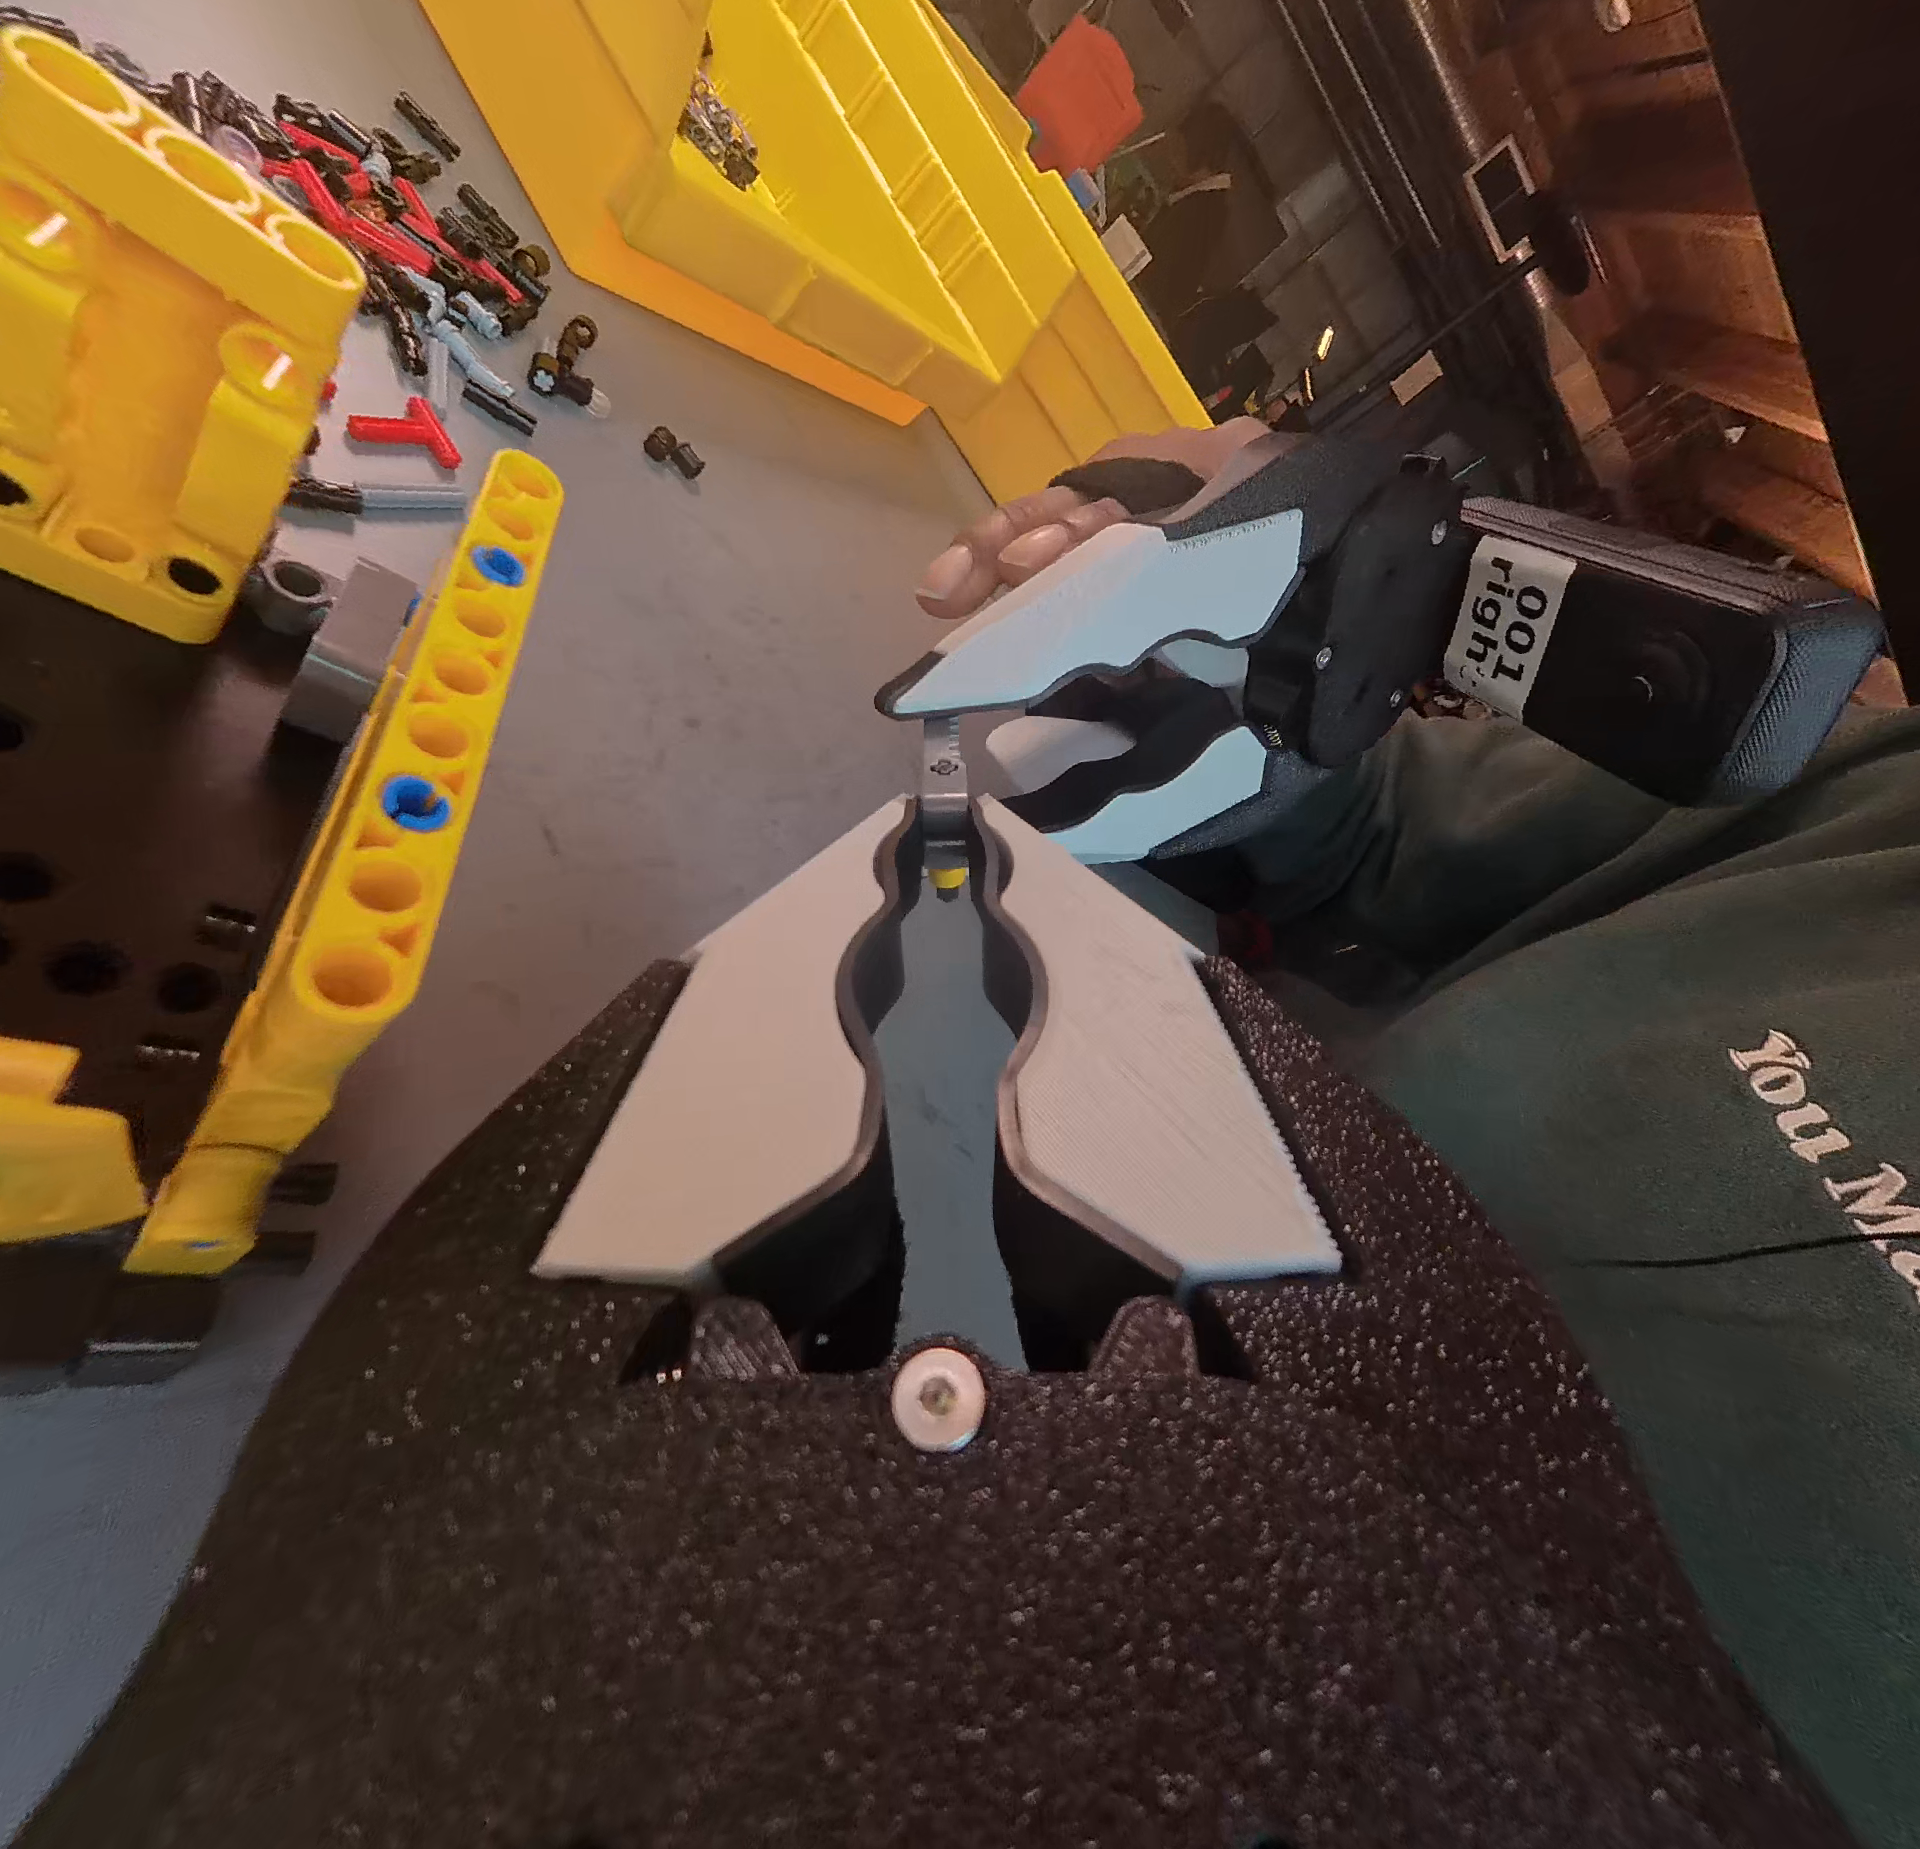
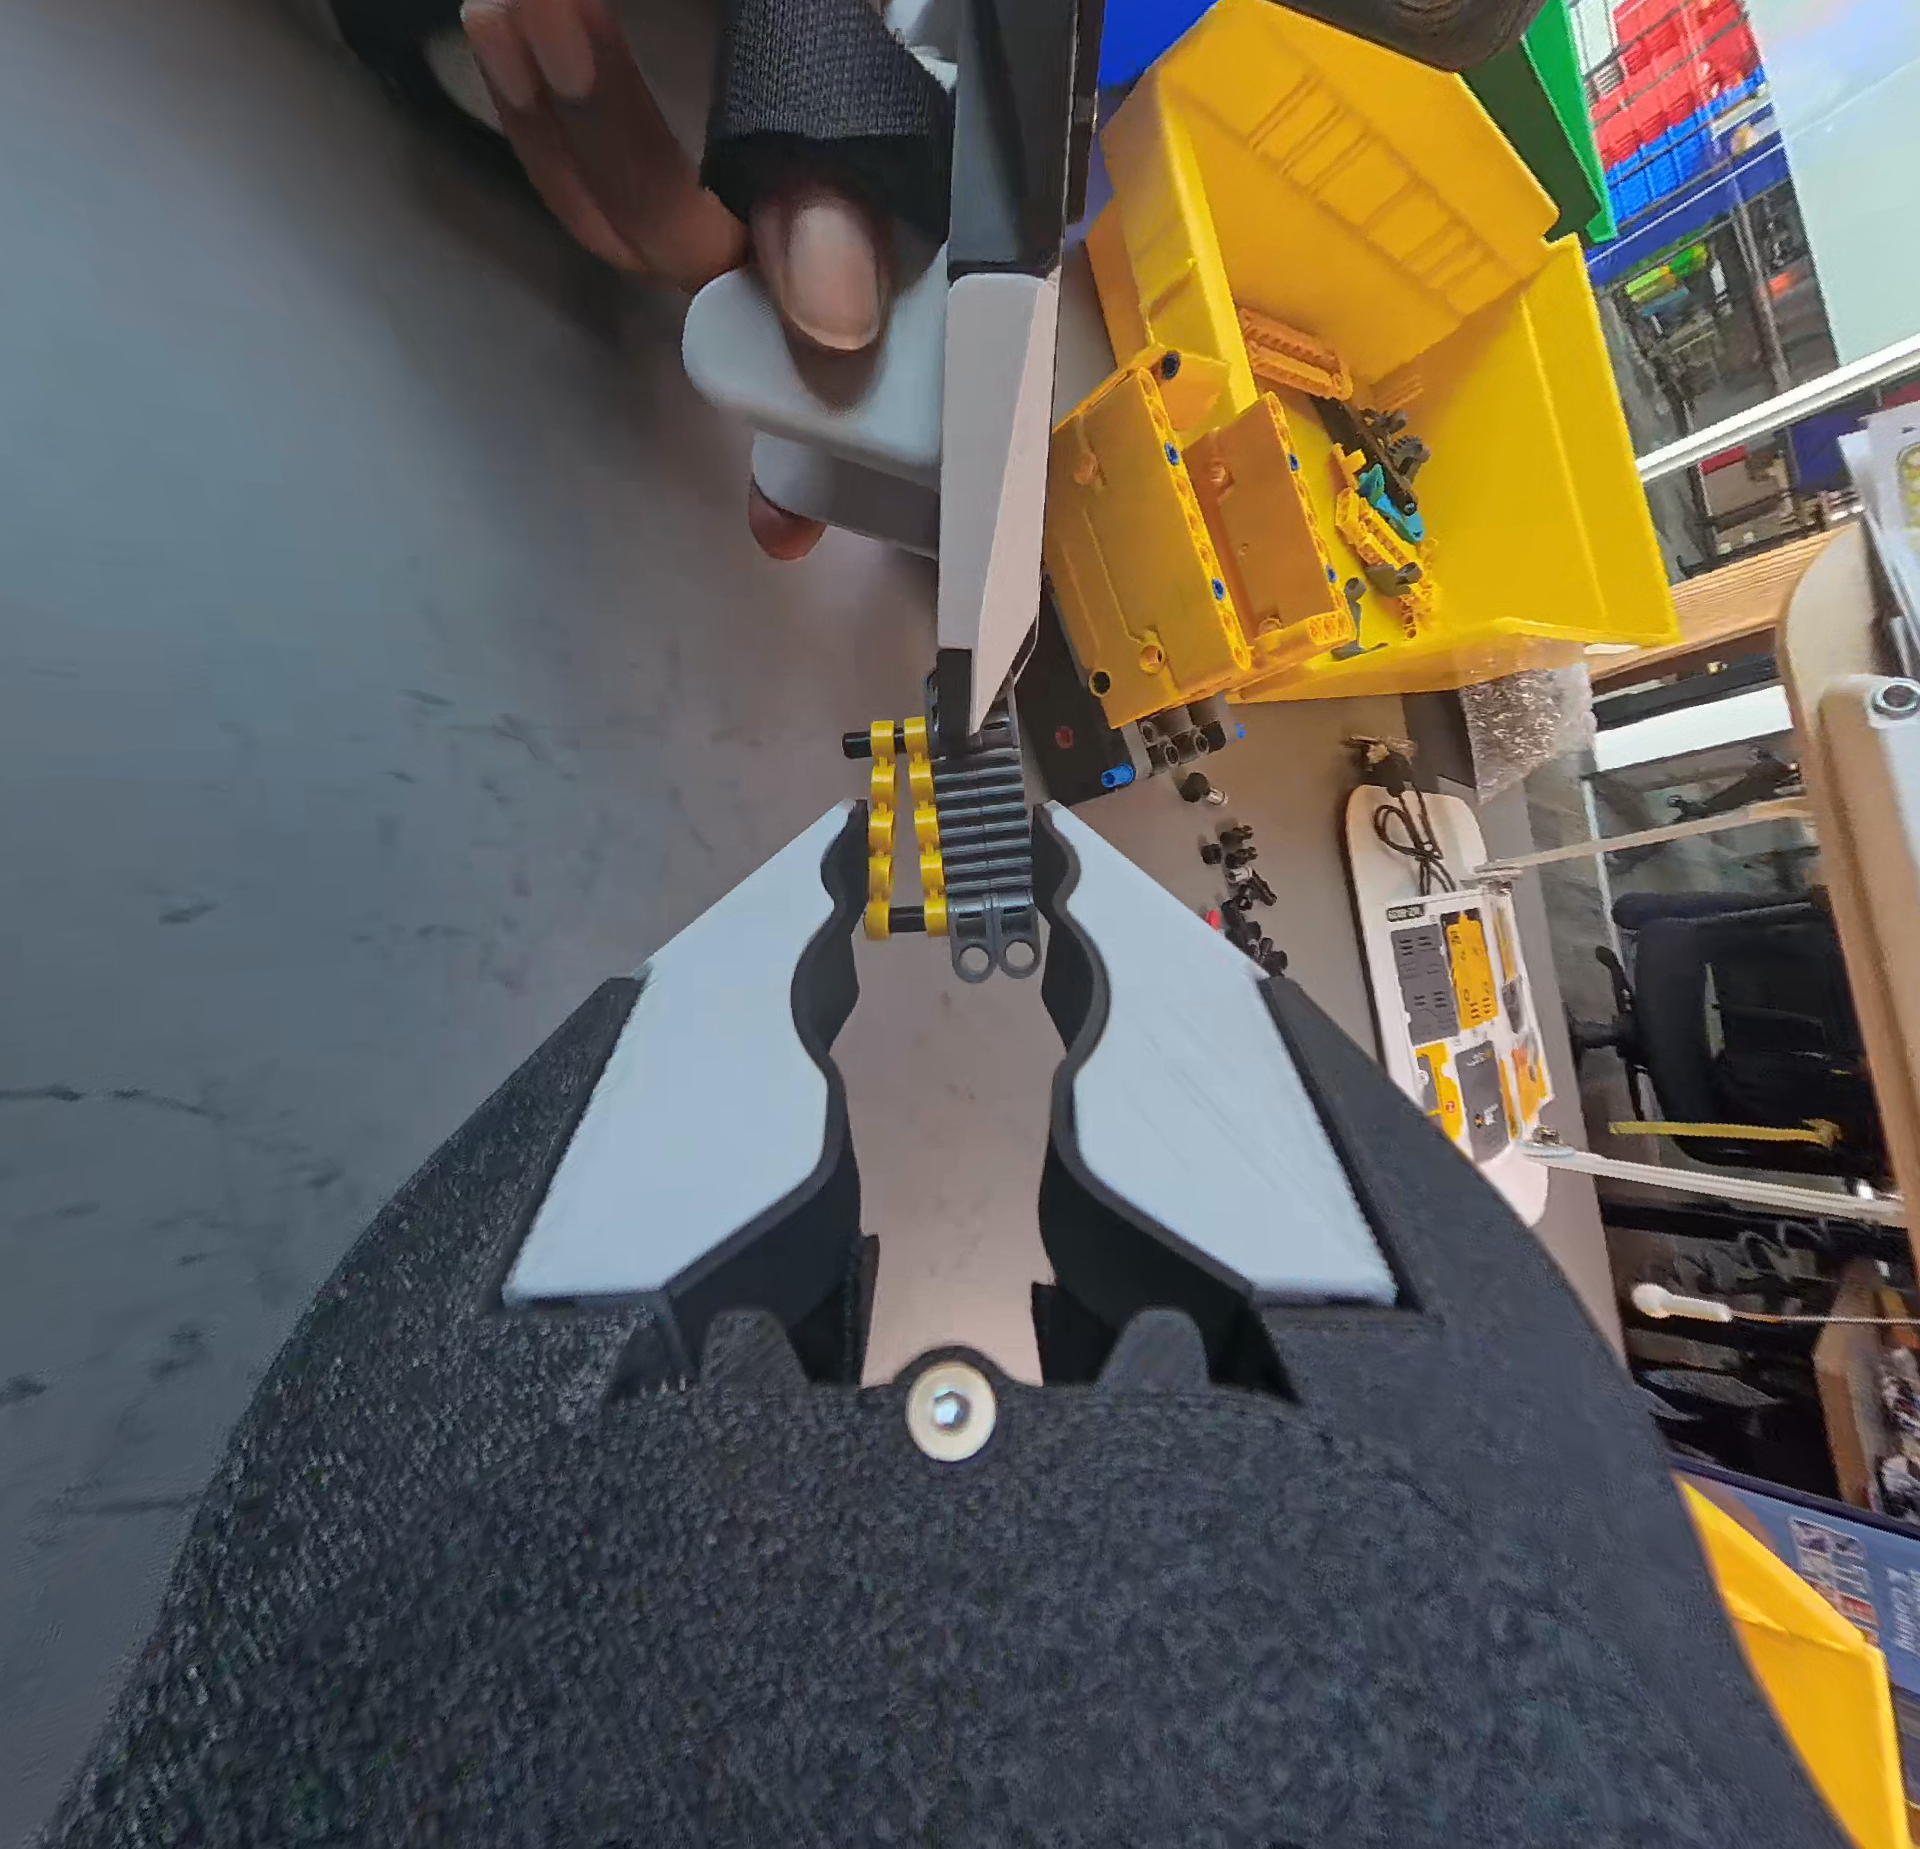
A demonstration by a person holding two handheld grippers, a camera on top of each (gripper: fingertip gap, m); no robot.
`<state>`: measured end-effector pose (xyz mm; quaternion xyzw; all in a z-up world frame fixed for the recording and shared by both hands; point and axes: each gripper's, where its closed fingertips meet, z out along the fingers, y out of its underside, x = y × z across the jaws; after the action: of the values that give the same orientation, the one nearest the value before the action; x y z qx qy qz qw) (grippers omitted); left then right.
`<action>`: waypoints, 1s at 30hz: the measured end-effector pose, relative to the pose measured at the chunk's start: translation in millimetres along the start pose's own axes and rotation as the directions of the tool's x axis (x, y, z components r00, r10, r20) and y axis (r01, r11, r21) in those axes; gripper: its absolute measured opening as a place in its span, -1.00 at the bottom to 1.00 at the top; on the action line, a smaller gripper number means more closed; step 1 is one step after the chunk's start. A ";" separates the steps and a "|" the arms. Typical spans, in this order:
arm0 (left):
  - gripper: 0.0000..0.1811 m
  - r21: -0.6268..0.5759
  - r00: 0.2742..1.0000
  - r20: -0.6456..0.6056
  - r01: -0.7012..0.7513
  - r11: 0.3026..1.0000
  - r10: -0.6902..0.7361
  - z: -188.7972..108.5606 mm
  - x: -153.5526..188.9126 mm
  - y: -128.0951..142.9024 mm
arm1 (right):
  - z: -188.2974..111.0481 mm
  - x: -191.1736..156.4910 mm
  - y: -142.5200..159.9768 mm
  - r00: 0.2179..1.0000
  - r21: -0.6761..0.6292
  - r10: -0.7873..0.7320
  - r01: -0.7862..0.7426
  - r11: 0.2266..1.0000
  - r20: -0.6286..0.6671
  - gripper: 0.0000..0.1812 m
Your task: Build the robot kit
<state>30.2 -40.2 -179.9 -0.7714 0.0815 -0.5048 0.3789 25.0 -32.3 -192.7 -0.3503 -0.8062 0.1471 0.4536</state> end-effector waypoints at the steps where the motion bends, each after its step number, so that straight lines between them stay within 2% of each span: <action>1: -0.93 -0.003 1.000 0.004 -0.007 1.000 0.007 1.1 -0.1 0.8 | 0.2 0.1 0.9 1.000 -0.008 -0.024 0.024 1.000 -0.010 -0.67; 7: -0.93 -0.049 0.994 0.055 -0.093 0.994 0.096 11.1 -1.1 5.0 | 2.4 -1.1 -5.2 0.991 -0.006 -0.121 0.121 0.993 -0.057 -0.68; 13: -0.94 -0.178 0.985 0.112 -0.107 0.978 0.128 14.7 -12.7 16.1 | 11.1 -10.5 3.1 0.979 -0.048 -0.204 0.202 0.978 -0.018 -0.72; 19: -0.94 -0.287 0.990 0.098 -0.067 0.956 0.099 14.3 -15.6 28.4 | 14.5 -20.5 3.2 0.967 -0.027 -0.254 0.255 0.967 0.027 -0.78; 24: -0.93 -0.237 0.992 0.102 -0.054 0.970 0.080 11.8 -18.3 20.9 | 17.5 -12.2 4.6 0.978 -0.038 -0.209 0.210 0.977 0.014 -0.73; 30: -0.93 -0.148 0.999 0.036 0.036 0.988 -0.031 10.0 -13.9 13.0 | 15.3 -5.7 -4.7 0.977 0.002 -0.202 0.203 0.979 -0.069 -0.70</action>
<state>35.3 -37.2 -200.6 -0.8072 0.0995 -0.4905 0.3129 12.2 -38.4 -202.0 -0.2693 -0.8209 0.0916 0.4952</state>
